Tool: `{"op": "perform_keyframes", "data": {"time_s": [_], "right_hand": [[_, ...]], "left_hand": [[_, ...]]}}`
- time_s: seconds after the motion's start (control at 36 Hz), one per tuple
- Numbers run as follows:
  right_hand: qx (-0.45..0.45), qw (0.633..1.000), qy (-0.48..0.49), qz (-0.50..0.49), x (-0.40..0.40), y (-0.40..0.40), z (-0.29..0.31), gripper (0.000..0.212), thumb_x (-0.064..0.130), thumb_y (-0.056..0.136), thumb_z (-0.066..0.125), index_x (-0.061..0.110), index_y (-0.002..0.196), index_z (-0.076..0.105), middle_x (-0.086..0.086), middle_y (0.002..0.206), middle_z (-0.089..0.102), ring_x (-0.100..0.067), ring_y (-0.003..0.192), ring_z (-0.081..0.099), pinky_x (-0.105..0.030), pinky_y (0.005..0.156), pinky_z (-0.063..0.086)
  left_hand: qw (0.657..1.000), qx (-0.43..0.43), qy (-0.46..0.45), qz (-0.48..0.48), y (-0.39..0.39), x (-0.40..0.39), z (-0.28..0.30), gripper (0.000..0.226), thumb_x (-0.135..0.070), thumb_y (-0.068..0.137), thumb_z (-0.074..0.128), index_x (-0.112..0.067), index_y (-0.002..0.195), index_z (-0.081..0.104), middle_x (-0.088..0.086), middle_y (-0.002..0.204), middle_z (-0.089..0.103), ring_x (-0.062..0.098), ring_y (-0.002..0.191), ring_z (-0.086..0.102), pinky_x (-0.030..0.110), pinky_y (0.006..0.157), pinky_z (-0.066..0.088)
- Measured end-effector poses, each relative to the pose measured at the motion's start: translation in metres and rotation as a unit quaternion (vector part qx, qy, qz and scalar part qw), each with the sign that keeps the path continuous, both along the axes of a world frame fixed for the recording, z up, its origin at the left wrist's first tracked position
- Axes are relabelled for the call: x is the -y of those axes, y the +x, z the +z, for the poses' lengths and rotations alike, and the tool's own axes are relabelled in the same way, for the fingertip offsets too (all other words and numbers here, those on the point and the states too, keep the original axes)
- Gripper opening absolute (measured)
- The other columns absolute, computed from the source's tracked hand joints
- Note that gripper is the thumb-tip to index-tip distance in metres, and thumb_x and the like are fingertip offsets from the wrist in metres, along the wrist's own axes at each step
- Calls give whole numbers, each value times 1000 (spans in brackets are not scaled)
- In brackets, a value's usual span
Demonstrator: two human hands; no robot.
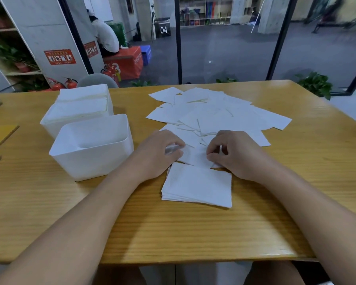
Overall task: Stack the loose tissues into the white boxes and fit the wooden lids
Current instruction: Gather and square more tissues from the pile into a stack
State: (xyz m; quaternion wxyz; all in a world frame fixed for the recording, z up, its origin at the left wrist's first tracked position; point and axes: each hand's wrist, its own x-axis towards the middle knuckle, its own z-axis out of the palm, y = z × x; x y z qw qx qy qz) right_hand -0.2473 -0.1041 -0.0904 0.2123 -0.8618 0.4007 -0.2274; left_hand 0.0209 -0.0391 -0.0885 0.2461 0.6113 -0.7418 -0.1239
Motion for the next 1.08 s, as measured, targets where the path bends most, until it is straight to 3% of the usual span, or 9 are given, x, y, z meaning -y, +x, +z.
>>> {"op": "perform_keyframes", "data": {"time_s": [0.14, 0.31, 0.47, 0.58, 0.67, 0.78, 0.89, 1.0, 1.08], "right_hand": [[-12, 1000, -3, 7, 1, -2, 0, 18, 23, 97, 79, 36, 85, 75, 19, 91, 67, -2, 86, 64, -21, 67, 50], [34, 999, -27, -19, 1, -1, 1, 5, 40, 96, 79, 40, 96, 74, 18, 98, 67, -6, 88, 64, -21, 71, 50], [79, 996, -8, -44, 2, -1, 6, 42, 61, 97, 72, 39, 133, 68, 25, 121, 66, 2, 108, 61, -19, 81, 44], [118, 993, 20, -27, 2, 0, 9, 24, 53, 99, 74, 37, 117, 74, 17, 101, 74, -1, 89, 65, -12, 70, 45], [185, 981, 51, -26, 2, -1, 12, 16, 38, 97, 81, 38, 113, 77, 22, 104, 77, 3, 90, 70, -10, 70, 49], [254, 962, 105, -7, 4, -4, 13, 18, 24, 99, 80, 36, 113, 79, 7, 96, 79, -16, 88, 74, -35, 76, 57], [246, 967, 70, 21, 0, -3, 16, 21, 20, 105, 74, 37, 116, 79, 9, 112, 78, -22, 99, 73, -54, 86, 63], [220, 974, 17, 58, -8, -1, 18, 27, 17, 108, 68, 39, 120, 78, 13, 123, 76, -24, 109, 71, -56, 92, 60], [215, 975, -13, 54, -13, 0, 20, 29, 15, 108, 67, 40, 119, 79, 15, 123, 77, -23, 109, 70, -50, 91, 59]], "left_hand": [[1000, -4, -15, 11, -2, 0, 2, 9, -35, 104, 74, -32, 109, 80, -16, 105, 67, 4, 107, 57, 29, 93, 47], [998, -18, -59, 12, -8, -3, 3, 5, -30, 102, 77, -27, 101, 81, -18, 105, 68, 7, 110, 54, 29, 96, 47], [978, -124, -167, 16, -13, -7, 10, 8, -20, 96, 83, -27, 92, 81, -15, 108, 72, 13, 117, 61, 12, 90, 40], [972, -134, -193, 3, -15, -8, 10, 6, -20, 97, 84, -26, 95, 83, -14, 111, 71, 16, 118, 61, 14, 95, 43], [974, -127, -189, 0, -15, -8, 8, 6, -21, 96, 85, -27, 96, 84, -16, 111, 70, 15, 119, 61, 19, 100, 46], [978, -132, -160, -12, -13, -6, 5, 16, -33, 97, 84, -37, 112, 81, -18, 122, 69, 16, 129, 59, 27, 102, 49], [984, -136, -110, -22, -13, -4, 3, 47, -57, 102, 70, -48, 148, 62, -27, 150, 58, 7, 149, 46, 34, 114, 46], [990, -134, -31, -40, -15, -4, 4, 64, -71, 104, 58, -59, 163, 35, -36, 164, 38, -9, 155, 27, 25, 121, 31], [987, -147, -40, -57, -17, -5, 4, 52, -64, 106, 59, -52, 156, 48, -33, 156, 49, -7, 151, 36, 21, 114, 33]]}}
